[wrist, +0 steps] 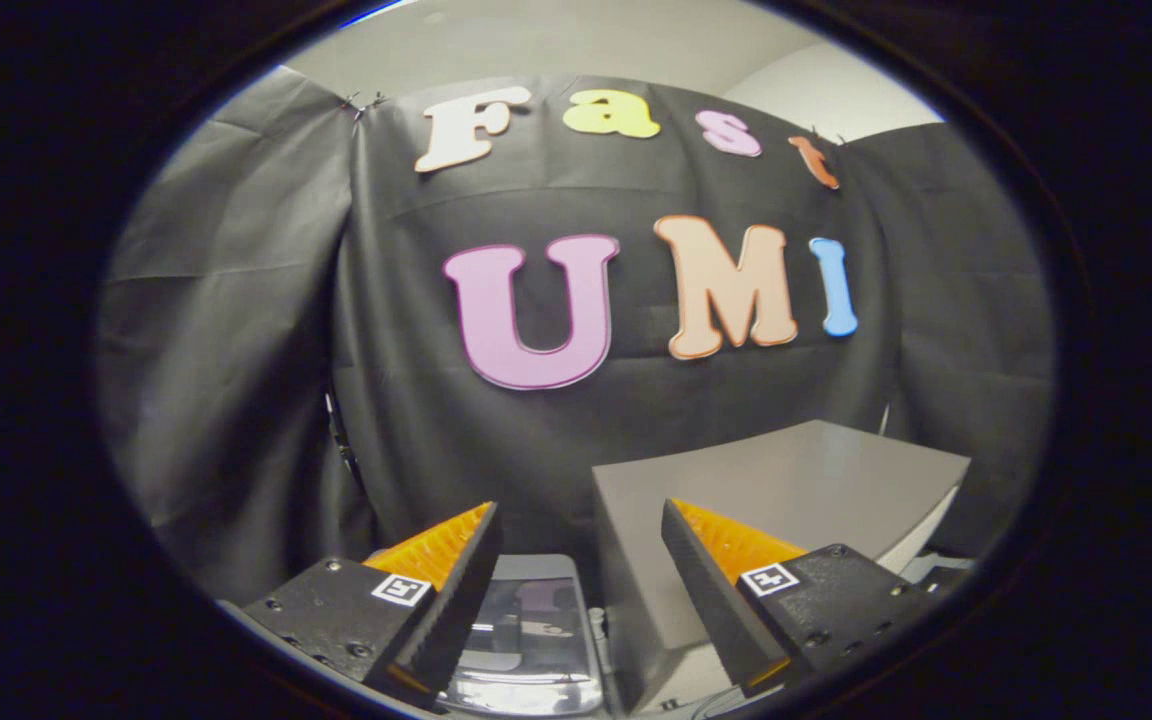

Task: Put the clothes into the washing machine and then close the washing machine lid.

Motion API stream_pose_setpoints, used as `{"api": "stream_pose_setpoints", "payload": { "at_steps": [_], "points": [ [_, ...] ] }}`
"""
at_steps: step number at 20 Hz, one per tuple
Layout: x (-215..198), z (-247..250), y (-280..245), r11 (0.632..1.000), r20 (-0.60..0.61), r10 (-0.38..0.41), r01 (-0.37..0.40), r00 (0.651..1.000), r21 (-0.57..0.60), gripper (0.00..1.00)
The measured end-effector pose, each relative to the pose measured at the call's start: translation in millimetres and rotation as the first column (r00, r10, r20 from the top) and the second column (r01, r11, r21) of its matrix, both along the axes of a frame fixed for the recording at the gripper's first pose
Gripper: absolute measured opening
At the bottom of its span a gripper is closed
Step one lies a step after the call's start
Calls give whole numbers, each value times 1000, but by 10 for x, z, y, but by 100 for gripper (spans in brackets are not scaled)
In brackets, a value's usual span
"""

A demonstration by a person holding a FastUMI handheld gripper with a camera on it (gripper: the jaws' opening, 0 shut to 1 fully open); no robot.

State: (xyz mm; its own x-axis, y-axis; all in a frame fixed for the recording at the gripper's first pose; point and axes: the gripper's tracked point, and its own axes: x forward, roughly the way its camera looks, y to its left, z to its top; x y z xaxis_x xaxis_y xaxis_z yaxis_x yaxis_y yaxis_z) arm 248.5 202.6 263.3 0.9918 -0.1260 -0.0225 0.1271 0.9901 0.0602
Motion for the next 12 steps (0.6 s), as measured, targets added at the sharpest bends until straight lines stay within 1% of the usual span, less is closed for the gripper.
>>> {"api": "stream_pose_setpoints", "payload": {
  "at_steps": [3,8,12],
  "points": [
    [-267,49,-253,1000,31,-3,3,1000,15,97],
    [-638,94,-549,998,120,45,-50,992,42,97],
    [-889,52,-803,998,158,61,-57,986,-34,97]
  ]
}}
